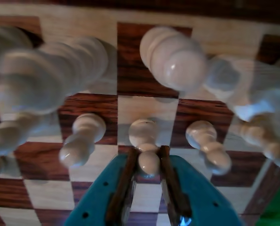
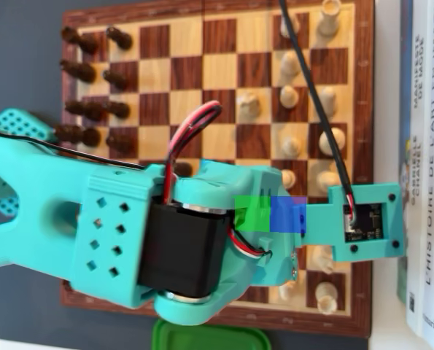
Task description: Play chess
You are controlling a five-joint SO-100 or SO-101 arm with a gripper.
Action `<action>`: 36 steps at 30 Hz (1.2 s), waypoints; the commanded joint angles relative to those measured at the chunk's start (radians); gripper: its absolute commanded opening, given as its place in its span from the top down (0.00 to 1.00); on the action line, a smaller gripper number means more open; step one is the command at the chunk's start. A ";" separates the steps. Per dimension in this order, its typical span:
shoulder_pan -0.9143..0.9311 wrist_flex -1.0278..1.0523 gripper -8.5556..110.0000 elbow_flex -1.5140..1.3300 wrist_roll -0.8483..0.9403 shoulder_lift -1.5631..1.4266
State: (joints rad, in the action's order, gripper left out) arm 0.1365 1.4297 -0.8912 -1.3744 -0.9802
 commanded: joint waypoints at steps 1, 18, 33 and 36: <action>0.012 0.006 0.91 -0.015 0.005 -0.094; 0.026 -0.002 0.92 -0.304 0.005 -0.325; 0.026 -0.044 0.92 -0.367 0.005 -0.345; 0.026 -0.044 0.92 -0.367 0.005 -0.331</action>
State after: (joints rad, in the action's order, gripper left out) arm 0.1503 1.3959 -1.2609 -1.3744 -1.2763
